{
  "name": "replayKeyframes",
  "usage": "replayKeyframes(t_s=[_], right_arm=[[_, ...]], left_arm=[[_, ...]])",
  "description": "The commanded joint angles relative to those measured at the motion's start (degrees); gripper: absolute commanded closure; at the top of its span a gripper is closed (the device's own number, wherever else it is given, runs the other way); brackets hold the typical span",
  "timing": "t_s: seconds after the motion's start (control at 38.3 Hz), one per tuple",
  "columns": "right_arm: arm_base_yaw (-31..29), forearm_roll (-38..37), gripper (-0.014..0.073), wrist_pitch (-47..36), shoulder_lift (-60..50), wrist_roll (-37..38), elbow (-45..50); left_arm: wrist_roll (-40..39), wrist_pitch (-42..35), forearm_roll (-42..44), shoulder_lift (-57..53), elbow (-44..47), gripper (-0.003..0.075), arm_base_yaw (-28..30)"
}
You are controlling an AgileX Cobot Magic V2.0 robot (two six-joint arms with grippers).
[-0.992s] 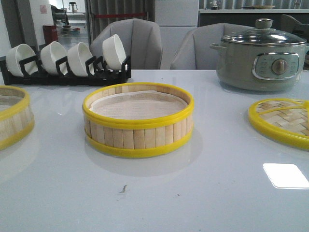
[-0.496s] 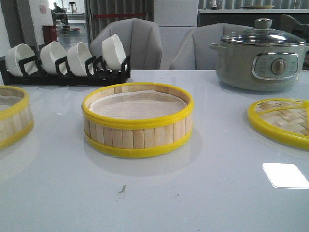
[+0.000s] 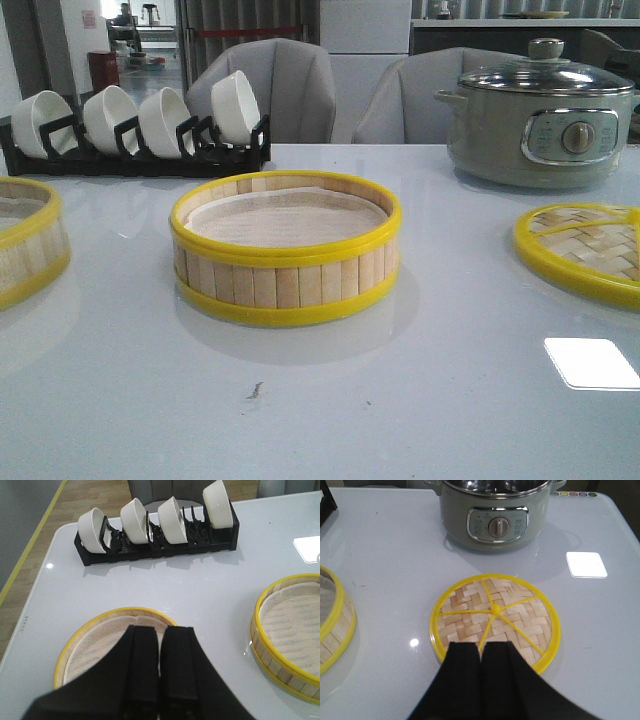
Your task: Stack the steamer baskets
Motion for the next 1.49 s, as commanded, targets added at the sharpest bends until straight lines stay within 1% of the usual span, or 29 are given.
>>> replayKeyframes(t_s=[0.0, 0.08, 0.1, 0.13, 0.16, 0.21, 0.26, 0.31, 0.34, 0.44, 0.5, 0.55, 0.65, 0.7, 0.73, 0.84, 0.94, 1.3, 1.46], right_arm=[[0.09, 0.2, 0.0547, -6.72, 0.12, 0.33, -2.35], [0.09, 0.2, 0.0547, -6.9, 0.12, 0.33, -2.35], [0.09, 0.66, 0.0543, -6.09, 0.35, 0.49, -2.35], [0.09, 1.44, 0.0521, -4.03, 0.89, 0.83, -2.82], [0.09, 1.78, 0.0477, -0.76, 1.69, 0.92, -3.58], [0.09, 1.78, 0.033, 6.15, 3.85, 0.92, -5.56], [0.09, 1.78, 0.021, 8.65, 5.46, 0.92, -6.69], [0.09, 1.78, 0.0137, 9.34, 6.69, 0.92, -7.27], [0.09, 1.78, 0.0123, 9.24, 7.24, 0.92, -7.37], [0.09, 1.78, 0.0129, 9.05, 8.12, 0.92, -7.37], [0.09, 1.78, 0.0129, 9.05, 8.25, 0.92, -7.37], [0.09, 1.78, 0.0129, 8.84, 8.26, 0.92, -7.37], [0.09, 1.78, 0.0129, 8.59, 8.26, 0.92, -7.32], [0.09, 1.78, 0.0129, 8.48, 8.26, 0.92, -7.32], [0.09, 1.78, 0.0129, 8.48, 8.26, 0.92, -7.32], [0.09, 1.78, 0.0129, 8.55, 8.26, 0.92, -7.32], [0.09, 1.78, 0.0129, 8.6, 8.26, 0.92, -7.32], [0.09, 1.78, 0.0129, 8.71, 8.26, 0.92, -7.32], [0.09, 1.78, 0.0129, 8.84, 8.26, 0.92, -7.32]], left_arm=[[0.01, -3.97, -0.97, -0.46, -1.95, 0.0633, -0.46], [0.01, -3.68, -1.21, -0.46, -1.95, 0.0633, -0.46], [0.01, -3.37, -1.3, -0.46, -1.95, 0.0633, -0.46], [0.01, -3.12, -1.3, -0.46, -1.95, 0.0633, -0.46], [0.01, -2.69, -1.3, -0.46, -1.95, 0.0633, -0.46], [0.01, -2.35, -1.3, -0.46, -1.95, 0.0633, -0.46], [0.01, -2.35, -1.3, -0.46, -1.95, 0.0633, -0.46], [0.01, -2.6, -1.35, -0.46, -1.95, 0.0633, -0.46], [0.01, -2.66, -1.35, -0.46, -1.95, 0.0633, -0.46], [0.01, -2.92, -1.11, -0.33, -1.95, 0.063, -0.46], [0.23, -3.4, -0.04, -0.11, -1.95, 0.0598, -0.46], [0.37, -4.15, 1.93, 0.0, -1.95, 0.0526, -0.46], [0.37, -5.04, 4.35, 0.66, -1.95, 0.0352, -0.46], [0.37, -4.79, 3.34, 1.67, -1.95, 0.0302, -0.46], [0.37, -4.31, 2.08, 2.36, -1.95, 0.0291, -0.46], [0.37, -2.17, -2.08, 6.05, -1.95, 0.0292, -0.46], [0.37, -1.85, -3.66, 10.97, -1.95, 0.0295, -0.46], [0.37, -10.11, -5.58, 28.68, -2.08, 0.0296, -0.46], [0.37, -10.28, -5.8, 34.09, -4.56, 0.0296, -1.9]])
